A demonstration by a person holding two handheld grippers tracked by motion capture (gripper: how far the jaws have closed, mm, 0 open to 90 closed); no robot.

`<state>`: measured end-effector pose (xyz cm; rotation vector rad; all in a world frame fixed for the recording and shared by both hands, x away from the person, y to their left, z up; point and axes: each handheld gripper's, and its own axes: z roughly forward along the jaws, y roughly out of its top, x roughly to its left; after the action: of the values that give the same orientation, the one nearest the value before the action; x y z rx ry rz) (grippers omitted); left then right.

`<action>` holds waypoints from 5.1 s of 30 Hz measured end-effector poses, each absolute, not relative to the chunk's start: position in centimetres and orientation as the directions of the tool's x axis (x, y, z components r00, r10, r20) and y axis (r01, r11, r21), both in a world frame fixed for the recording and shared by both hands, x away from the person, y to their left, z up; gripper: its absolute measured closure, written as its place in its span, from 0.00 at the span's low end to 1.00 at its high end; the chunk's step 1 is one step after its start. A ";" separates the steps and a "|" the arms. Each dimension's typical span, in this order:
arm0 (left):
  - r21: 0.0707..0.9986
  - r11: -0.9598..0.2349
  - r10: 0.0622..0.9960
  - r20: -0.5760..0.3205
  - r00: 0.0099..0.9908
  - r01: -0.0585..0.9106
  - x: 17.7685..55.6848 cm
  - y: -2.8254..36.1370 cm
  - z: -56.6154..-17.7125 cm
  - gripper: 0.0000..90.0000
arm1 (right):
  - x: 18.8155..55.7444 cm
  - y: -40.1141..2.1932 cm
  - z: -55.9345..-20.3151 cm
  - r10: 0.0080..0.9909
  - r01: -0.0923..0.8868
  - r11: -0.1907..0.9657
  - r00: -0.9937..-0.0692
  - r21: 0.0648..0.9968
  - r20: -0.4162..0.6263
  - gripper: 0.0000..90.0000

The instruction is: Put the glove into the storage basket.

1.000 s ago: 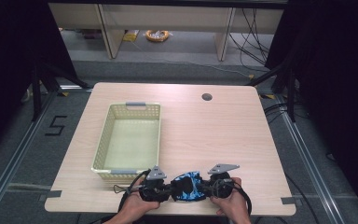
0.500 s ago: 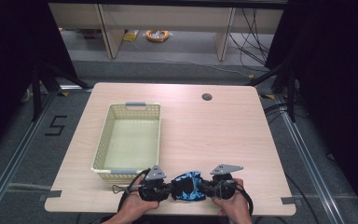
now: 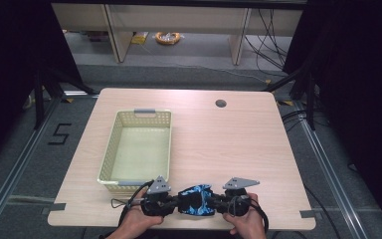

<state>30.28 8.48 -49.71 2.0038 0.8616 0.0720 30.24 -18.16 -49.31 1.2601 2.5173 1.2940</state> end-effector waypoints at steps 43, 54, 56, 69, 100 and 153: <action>0.821 -0.253 0.646 -0.250 0.721 0.511 31.5 15.1 -41.9 0.93 | 31.2 -13.0 -40.7 0.592 0.502 0.316 -0.767 0.805 0.247 0.89; 0.827 -0.231 0.674 -0.245 0.698 0.513 32.5 17.0 -40.6 0.93 | 33.3 -11.0 -38.7 0.574 0.453 0.356 -0.796 0.817 0.191 0.89; 0.825 -0.233 0.679 -0.242 0.693 0.515 32.5 17.2 -40.5 0.93 | 33.7 -10.4 -38.4 0.557 0.446 0.369 -0.809 0.816 0.190 0.89; 0.812 -0.215 0.727 -0.238 0.644 0.543 33.7 20.6 -40.2 0.93 | 35.7 -6.7 -38.1 0.537 0.469 0.397 -0.816 0.789 0.215 0.89; 0.739 -0.201 0.781 -0.276 0.561 0.643 36.3 24.4 -42.8 0.93 | 39.6 -1.0 -41.7 0.544 0.528 0.469 -0.804 0.708 0.239 0.89; 0.673 -0.266 0.818 -0.221 0.531 0.690 37.2 25.3 -41.9 0.52 | 41.7 -0.6 -45.1 0.638 0.666 0.477 -0.711 0.574 0.295 0.88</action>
<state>37.19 25.27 -41.94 2.0258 1.2206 0.2191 41.70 -0.61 -45.10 1.2075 2.7335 1.0917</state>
